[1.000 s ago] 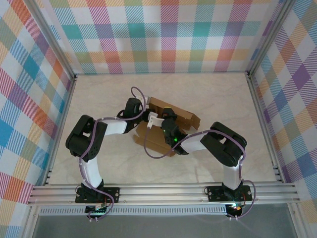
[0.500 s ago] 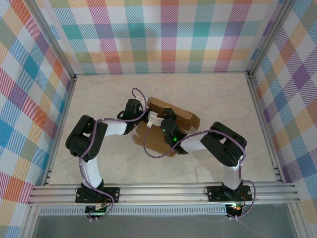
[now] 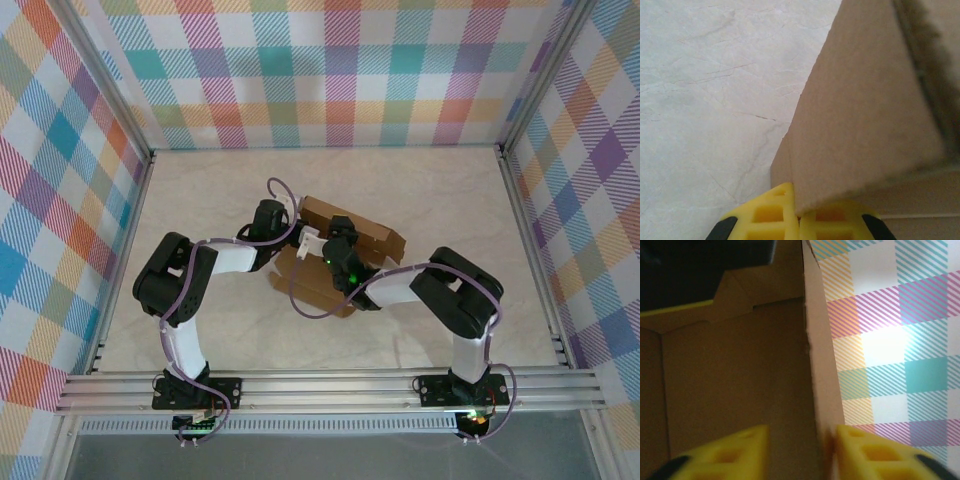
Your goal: Fold the paper box
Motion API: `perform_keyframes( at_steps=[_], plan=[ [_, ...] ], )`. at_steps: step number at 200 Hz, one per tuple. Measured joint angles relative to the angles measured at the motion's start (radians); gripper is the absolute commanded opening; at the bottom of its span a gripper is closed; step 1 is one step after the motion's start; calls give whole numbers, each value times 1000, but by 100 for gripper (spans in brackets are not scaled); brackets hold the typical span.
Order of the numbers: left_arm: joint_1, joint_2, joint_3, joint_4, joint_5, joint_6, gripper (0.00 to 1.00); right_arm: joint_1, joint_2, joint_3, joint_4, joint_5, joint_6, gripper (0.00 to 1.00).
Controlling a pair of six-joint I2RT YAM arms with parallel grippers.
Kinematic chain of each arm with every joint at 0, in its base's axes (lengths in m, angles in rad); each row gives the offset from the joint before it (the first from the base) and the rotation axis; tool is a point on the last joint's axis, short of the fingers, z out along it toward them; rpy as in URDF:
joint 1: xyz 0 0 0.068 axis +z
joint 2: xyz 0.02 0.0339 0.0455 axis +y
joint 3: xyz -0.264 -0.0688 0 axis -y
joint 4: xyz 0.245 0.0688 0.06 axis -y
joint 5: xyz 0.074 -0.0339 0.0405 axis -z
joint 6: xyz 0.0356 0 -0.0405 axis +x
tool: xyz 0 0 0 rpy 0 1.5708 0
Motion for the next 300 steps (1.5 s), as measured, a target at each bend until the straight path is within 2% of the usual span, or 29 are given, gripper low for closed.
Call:
perform_keyframes(
  at_steps=[33, 74, 152, 182, 207, 237, 278, 300],
  plan=[
    [-17, 0, 6, -14, 16, 19, 0, 9, -109, 1, -212, -77, 150, 76],
    [-25, 0, 14, -31, 16, 48, 0, 13, -235, 28, -495, -219, 349, 88],
    [-25, 0, 32, -61, 23, 92, 0, 10, -353, 36, -748, -354, 619, 92],
    [-25, 0, 39, -76, 39, 116, 0, 4, -462, 45, -827, -409, 724, 90],
    [-25, 0, 39, -79, 55, 146, 1, -13, -504, 116, -909, -458, 832, 87],
    [-25, 0, 39, -83, 72, 183, 1, -86, -507, 267, -998, -515, 1043, 84],
    [-25, -2, 39, -86, 88, 224, 4, -323, -465, 471, -1115, -707, 1393, 81],
    [-25, -3, 39, -92, 98, 231, 5, -456, -366, 550, -1174, -853, 1521, 80]
  ],
)
